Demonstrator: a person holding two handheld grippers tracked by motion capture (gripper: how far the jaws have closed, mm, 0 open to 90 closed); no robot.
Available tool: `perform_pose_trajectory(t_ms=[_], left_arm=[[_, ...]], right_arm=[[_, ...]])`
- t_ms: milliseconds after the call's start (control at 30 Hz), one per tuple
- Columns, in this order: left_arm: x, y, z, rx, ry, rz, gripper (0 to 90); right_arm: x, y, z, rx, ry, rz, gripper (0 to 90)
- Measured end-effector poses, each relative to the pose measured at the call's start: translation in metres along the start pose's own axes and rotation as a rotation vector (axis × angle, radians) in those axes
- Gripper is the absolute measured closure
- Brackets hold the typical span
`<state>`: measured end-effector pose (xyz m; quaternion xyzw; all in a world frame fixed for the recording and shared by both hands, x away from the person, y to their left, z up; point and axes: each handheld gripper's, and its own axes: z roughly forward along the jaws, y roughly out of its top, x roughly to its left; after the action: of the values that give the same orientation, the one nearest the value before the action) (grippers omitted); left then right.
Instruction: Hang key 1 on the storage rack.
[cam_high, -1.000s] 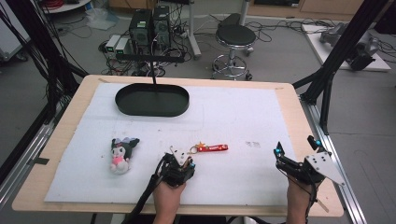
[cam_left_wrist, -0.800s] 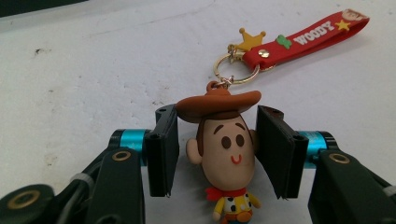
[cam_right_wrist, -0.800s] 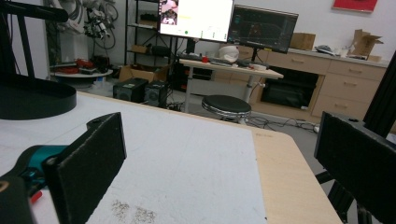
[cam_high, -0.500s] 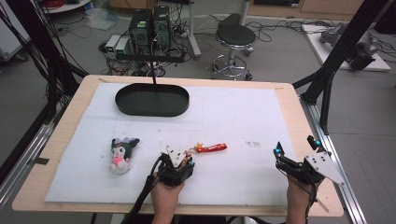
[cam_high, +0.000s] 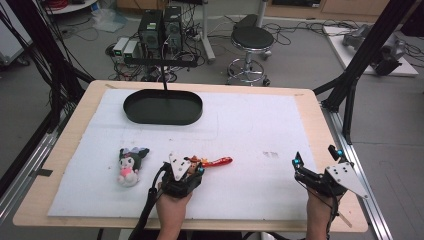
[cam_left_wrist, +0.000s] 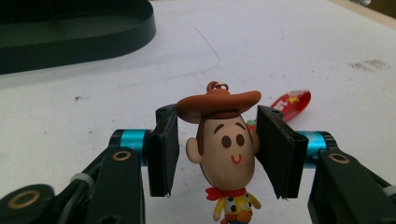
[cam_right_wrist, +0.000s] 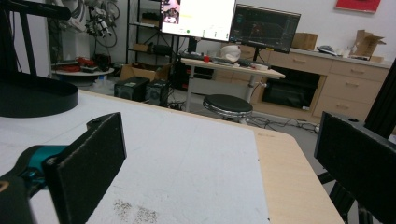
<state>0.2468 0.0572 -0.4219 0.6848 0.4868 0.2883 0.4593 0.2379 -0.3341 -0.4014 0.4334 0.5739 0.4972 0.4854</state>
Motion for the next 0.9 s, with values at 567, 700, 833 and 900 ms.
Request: perform_pose_trajectory(t_ms=[567,700,833,900], left_arm=[[0.014,0.028,-0.016,-0.122,0.01,-0.012,50.6],[0.018,0.04,-0.015,-0.146,0.004,-0.02,50.6],[0.02,0.051,-0.014,-0.171,0.01,-0.019,50.6],[0.022,0.057,-0.014,-0.182,0.014,-0.015,50.6]], right_arm=[[0.0,0.0,0.0,-0.004,0.003,-0.002,1.3],[0.0,0.0,0.0,-0.006,0.002,-0.004,1.3],[0.0,0.0,0.0,-0.006,0.003,-0.004,1.3],[0.0,0.0,0.0,-0.003,0.004,-0.003,1.3]])
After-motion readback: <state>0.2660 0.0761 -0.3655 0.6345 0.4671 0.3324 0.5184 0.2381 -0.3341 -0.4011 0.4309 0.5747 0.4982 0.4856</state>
